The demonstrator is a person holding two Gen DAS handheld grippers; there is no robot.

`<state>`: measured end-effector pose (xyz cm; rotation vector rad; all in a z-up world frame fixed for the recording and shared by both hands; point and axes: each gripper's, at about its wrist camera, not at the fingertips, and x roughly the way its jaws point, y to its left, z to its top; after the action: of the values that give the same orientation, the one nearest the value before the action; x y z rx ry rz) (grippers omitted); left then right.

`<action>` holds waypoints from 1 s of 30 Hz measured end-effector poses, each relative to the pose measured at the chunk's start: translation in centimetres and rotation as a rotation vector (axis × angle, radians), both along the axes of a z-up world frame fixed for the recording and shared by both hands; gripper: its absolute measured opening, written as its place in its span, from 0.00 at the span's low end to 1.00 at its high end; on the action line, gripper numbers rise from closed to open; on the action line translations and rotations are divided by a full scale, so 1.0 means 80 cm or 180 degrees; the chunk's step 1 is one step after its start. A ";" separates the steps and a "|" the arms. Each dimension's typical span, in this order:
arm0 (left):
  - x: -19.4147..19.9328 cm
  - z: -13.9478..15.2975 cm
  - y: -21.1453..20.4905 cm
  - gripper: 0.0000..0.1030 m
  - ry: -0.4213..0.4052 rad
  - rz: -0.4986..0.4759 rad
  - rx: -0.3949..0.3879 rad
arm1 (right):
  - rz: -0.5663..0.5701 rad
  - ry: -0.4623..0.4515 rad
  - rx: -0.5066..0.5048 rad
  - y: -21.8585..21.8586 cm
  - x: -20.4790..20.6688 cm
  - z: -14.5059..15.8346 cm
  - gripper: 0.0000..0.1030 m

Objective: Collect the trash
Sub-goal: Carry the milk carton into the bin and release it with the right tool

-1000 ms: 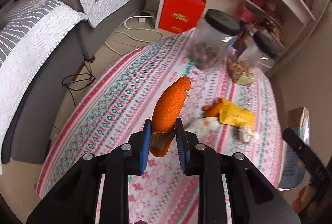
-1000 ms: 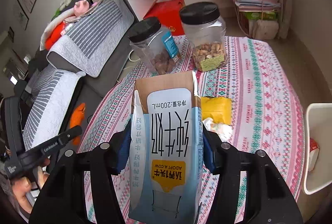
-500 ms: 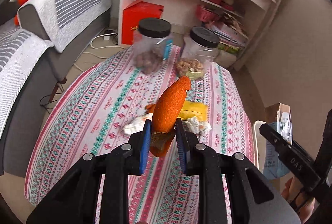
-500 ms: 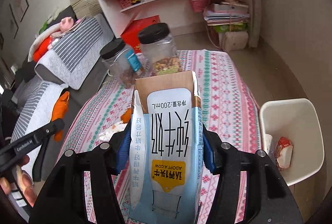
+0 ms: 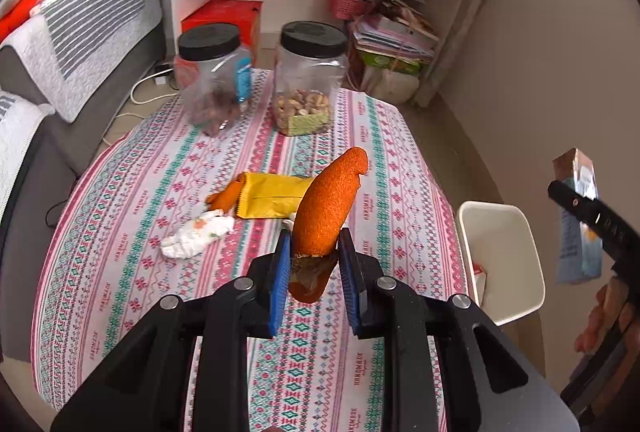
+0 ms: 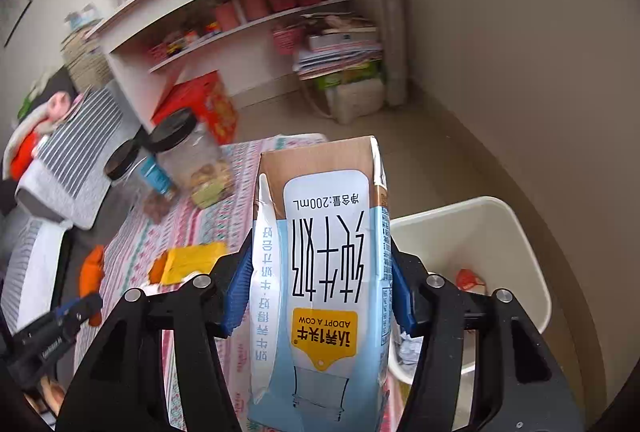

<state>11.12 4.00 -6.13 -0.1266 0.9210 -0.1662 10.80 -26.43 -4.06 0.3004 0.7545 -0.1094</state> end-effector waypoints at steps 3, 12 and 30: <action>0.002 -0.005 -0.019 0.23 0.0014 -0.0087 0.0028 | -0.0249 0.0008 -0.0119 -0.031 -0.006 0.001 0.53; -0.001 -0.023 -0.096 0.23 0.0129 -0.0530 -0.0006 | -0.1172 -0.0194 0.0032 -0.131 -0.046 0.022 0.92; 0.007 0.017 -0.324 0.36 0.0151 -0.1164 -0.0368 | -0.1791 -0.0793 0.0379 -0.205 -0.115 0.059 0.93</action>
<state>11.66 -21.90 -4.78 -0.0683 0.9763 -0.5579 1.64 -42.86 0.63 0.6234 0.4131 -0.5497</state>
